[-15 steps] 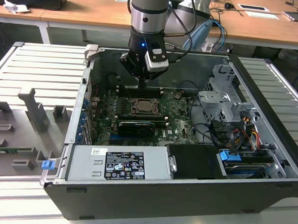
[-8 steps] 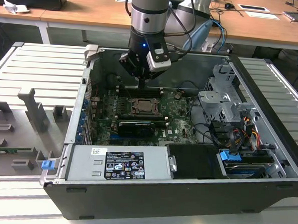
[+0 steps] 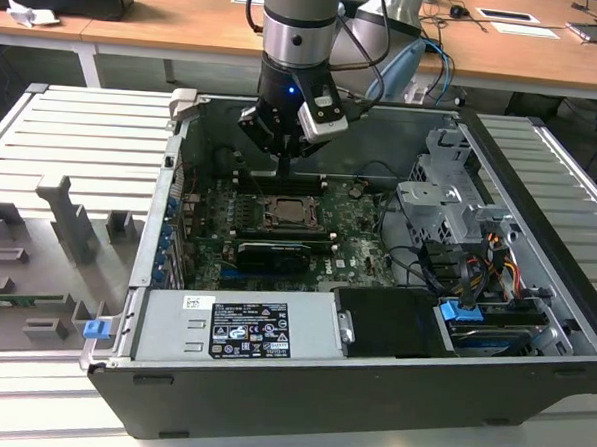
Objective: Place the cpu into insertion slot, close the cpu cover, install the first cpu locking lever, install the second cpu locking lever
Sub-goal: 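Install the first cpu locking lever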
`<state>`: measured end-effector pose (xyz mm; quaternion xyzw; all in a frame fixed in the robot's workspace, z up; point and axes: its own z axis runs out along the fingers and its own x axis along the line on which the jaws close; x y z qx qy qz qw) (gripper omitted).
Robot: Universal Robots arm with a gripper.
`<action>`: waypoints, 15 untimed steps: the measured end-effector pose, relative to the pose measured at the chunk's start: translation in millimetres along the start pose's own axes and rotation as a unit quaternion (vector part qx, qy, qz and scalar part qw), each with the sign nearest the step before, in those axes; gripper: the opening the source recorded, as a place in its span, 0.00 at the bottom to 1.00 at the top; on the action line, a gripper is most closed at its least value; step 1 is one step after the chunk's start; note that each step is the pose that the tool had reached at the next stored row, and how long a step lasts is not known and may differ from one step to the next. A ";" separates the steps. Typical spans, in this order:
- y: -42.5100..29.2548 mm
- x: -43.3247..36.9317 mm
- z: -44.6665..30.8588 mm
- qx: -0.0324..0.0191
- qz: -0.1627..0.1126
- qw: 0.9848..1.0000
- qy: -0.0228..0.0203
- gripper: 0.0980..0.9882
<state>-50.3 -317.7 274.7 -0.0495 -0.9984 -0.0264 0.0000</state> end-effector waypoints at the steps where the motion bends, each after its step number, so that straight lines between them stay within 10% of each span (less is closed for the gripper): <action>1: 0.0 0.0 0.0 0.000 -0.003 1.000 0.000 0.01; 15: -0.6 6.3 0.1 0.000 -0.026 1.000 0.001 0.01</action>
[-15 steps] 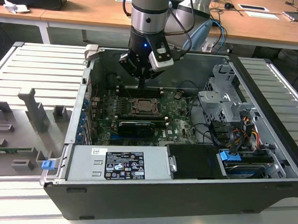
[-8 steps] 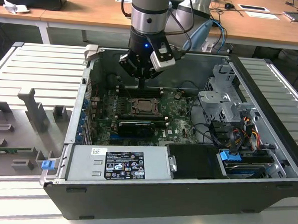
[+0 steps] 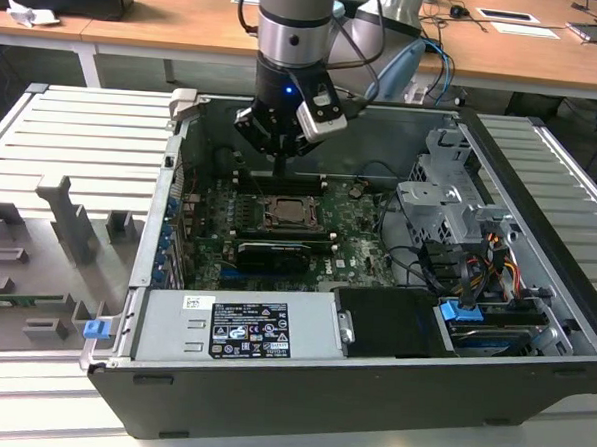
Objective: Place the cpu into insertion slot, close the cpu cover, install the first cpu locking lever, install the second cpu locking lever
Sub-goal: 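Install the first cpu locking lever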
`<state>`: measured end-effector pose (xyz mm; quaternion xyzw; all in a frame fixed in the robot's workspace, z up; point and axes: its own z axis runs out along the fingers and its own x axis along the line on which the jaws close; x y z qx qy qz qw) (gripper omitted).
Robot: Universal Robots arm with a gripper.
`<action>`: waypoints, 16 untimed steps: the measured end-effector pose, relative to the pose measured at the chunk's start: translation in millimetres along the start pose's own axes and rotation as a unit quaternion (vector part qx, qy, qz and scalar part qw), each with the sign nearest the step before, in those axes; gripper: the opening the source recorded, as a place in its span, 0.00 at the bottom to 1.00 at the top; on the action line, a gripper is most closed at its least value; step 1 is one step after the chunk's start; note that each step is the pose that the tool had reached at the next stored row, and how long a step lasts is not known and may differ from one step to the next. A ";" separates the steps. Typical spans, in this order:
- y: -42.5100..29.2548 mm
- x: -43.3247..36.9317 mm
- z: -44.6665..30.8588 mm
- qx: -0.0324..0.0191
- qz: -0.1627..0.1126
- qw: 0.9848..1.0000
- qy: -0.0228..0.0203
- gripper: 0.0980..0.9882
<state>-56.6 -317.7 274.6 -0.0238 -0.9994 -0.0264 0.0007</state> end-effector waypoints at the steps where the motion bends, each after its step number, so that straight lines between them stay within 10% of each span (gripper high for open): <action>1: 0.0 0.6 0.1 0.000 0.000 1.000 0.000 0.01; 16: -1.2 17.2 3.8 -0.001 -0.020 1.000 -0.001 0.01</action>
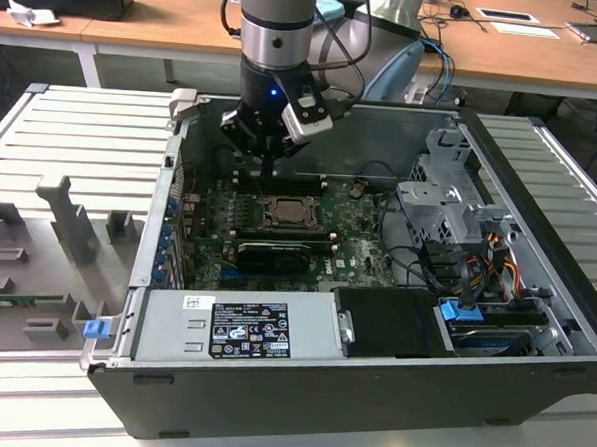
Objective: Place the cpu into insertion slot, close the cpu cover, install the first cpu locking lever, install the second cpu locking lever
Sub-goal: 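Install the first cpu locking lever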
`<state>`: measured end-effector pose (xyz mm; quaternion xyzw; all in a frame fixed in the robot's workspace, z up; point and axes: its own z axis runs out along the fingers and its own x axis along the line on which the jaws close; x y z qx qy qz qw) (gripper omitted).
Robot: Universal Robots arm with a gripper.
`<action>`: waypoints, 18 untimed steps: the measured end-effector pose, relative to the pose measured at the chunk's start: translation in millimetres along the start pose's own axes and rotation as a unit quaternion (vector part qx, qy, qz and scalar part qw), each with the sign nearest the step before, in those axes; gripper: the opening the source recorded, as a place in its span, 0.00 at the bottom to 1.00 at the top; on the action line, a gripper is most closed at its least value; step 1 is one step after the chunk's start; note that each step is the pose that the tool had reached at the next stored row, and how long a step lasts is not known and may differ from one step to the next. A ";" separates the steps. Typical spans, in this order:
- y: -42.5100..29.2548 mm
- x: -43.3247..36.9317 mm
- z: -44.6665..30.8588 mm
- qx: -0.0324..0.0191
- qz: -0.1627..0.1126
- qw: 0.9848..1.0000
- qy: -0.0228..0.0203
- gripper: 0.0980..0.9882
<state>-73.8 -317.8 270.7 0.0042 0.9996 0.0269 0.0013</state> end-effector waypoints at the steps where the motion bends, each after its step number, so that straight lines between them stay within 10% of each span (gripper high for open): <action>1: 0.0 0.6 0.2 0.000 0.000 1.000 0.000 0.01; 18: -0.5 28.2 4.8 0.000 -0.001 1.000 0.000 0.01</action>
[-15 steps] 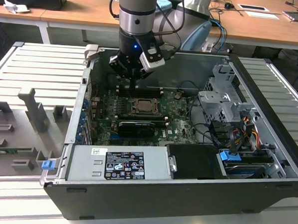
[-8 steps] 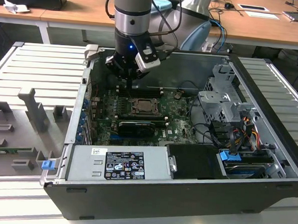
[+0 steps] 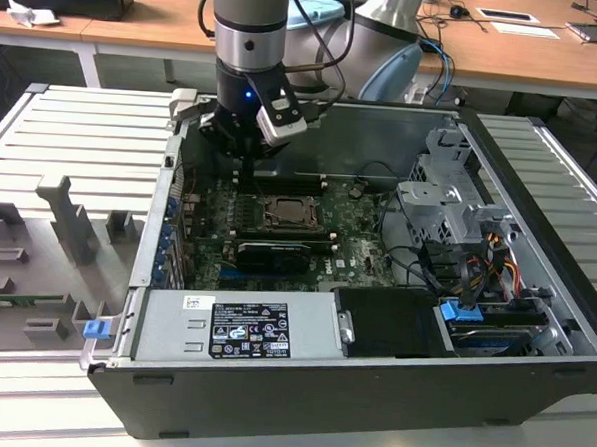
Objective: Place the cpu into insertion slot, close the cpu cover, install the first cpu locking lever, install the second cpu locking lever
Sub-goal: 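Install the first cpu locking lever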
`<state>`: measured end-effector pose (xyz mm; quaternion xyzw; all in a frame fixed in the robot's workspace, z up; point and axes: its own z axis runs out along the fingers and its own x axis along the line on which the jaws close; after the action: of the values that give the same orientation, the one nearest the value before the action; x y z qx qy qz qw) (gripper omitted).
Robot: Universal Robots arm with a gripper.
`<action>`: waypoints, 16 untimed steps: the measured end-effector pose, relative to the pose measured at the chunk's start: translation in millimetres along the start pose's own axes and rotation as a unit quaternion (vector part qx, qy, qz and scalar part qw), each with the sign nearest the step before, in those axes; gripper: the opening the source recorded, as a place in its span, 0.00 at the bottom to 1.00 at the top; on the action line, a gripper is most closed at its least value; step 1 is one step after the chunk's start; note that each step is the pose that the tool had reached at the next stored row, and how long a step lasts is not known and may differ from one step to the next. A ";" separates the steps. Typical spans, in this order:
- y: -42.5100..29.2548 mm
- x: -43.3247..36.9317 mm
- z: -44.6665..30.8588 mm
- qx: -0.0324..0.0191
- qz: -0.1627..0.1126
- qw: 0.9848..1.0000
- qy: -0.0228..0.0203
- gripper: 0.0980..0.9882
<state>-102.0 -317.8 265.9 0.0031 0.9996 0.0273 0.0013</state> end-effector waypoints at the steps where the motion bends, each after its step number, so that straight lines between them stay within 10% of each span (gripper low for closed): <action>1: 0.0 2.5 0.6 0.000 -0.001 1.000 0.000 0.01; 16: 19.8 15.3 9.9 0.000 -0.011 1.000 0.001 0.01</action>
<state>-117.1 -297.4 257.0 -0.0082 0.9996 0.0272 0.0010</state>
